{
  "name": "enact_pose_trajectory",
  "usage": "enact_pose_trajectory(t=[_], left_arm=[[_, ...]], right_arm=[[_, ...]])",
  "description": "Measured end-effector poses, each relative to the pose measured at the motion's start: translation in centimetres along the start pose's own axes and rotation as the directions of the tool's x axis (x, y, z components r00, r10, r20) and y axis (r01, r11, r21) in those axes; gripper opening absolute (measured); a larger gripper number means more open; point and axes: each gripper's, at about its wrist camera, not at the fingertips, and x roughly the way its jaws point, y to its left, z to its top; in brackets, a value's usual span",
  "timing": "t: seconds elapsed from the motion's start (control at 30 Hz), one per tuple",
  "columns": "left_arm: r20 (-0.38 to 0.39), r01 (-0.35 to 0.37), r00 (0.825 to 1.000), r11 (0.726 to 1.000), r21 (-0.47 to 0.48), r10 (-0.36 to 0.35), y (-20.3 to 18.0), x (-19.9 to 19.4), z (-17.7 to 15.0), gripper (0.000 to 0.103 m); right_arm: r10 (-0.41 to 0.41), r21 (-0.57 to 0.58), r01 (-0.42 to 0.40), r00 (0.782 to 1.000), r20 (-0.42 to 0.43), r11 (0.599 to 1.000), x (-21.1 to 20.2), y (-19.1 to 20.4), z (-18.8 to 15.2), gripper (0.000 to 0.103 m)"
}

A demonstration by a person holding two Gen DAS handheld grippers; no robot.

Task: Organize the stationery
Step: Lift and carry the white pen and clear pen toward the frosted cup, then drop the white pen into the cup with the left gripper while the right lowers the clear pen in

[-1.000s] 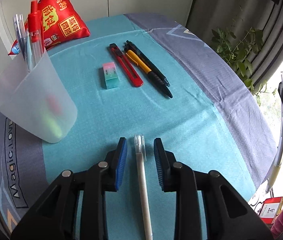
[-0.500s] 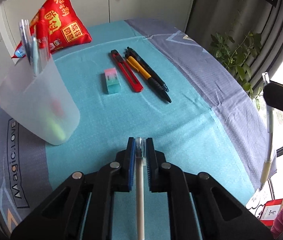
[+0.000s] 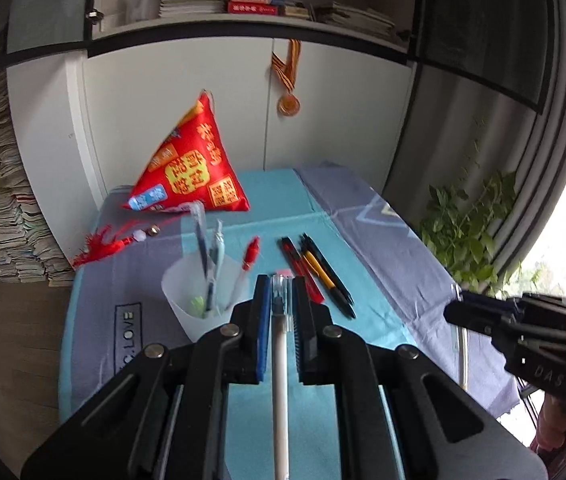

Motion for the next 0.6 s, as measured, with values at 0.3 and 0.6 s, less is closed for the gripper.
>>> enact_pose_trajectory(t=[0.3,0.6], left_arm=[[0.203,-0.116,0.971,0.991,-0.063,0.127,3.4,-0.3,5.3,0.008],[0.258,-0.142,0.952,0.986,-0.092,0.162,5.4,0.8,7.3,0.008]], right_arm=[[0.003,-0.031,-0.003,1.0,0.017,1.0,0.0,1.6,0.6,0.016],[-0.013,-0.032,0.014,0.999,0.053,0.999,0.8,1.8,3.1,0.016]])
